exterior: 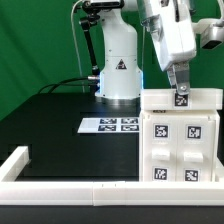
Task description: Assemble cabinet
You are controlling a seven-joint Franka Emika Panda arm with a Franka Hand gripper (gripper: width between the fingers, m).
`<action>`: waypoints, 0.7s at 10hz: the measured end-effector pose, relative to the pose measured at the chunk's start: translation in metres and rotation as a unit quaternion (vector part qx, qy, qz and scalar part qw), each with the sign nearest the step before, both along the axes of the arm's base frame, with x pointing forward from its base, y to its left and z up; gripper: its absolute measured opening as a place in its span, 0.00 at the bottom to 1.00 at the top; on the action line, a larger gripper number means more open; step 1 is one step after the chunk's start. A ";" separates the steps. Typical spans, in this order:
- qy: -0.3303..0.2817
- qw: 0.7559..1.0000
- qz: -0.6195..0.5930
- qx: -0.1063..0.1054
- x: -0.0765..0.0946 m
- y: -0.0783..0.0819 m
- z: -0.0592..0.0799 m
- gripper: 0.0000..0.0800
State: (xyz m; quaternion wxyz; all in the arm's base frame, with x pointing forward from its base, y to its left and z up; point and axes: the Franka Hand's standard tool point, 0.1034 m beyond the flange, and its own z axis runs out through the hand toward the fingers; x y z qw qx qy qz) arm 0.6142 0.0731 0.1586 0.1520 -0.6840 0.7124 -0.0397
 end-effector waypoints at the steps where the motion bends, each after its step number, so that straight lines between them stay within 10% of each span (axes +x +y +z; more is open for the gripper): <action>1: -0.004 1.000 0.022 -0.006 0.000 -0.001 0.001 0.96; 7: -0.025 0.996 0.079 -0.009 0.004 -0.001 0.022 1.00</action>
Offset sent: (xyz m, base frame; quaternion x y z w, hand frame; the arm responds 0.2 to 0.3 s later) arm -0.0055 0.0096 0.0272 -0.0087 -0.0249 -0.0661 0.9975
